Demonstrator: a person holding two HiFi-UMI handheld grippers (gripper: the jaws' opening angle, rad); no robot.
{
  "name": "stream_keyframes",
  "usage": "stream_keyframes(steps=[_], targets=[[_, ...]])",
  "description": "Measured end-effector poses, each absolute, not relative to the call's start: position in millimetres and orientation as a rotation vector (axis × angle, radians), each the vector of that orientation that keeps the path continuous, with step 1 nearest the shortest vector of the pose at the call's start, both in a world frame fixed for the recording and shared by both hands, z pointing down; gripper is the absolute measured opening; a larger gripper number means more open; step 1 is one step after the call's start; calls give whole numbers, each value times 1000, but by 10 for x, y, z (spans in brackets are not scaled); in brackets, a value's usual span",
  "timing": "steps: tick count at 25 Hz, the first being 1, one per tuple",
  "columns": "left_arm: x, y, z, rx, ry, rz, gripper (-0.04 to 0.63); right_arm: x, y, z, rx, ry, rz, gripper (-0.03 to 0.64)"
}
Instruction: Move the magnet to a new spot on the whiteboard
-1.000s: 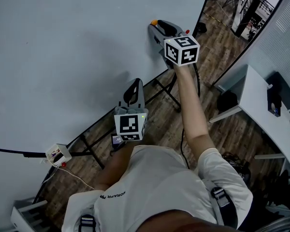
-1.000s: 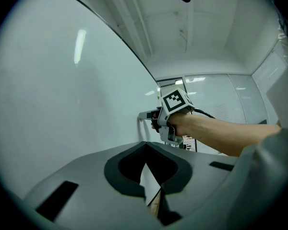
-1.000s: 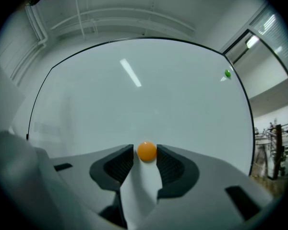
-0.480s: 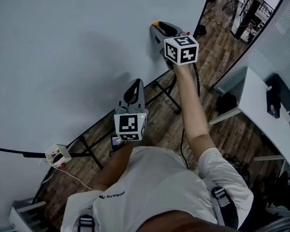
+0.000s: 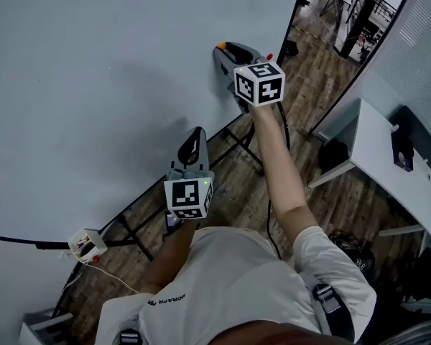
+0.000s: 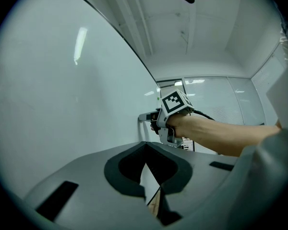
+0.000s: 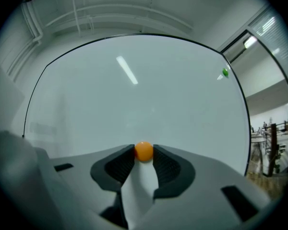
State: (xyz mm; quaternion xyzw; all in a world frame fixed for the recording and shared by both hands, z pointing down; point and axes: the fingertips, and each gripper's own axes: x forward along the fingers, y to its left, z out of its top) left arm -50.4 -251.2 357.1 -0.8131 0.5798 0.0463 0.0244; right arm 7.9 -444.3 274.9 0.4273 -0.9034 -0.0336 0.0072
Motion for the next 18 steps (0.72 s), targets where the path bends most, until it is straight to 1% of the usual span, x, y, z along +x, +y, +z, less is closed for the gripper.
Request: stream_keyframes(steps=[18], targets=[[-459,-2541,3540,-2524,1785,166,0,192,-4223,2789,1386,-2837,-126,129]])
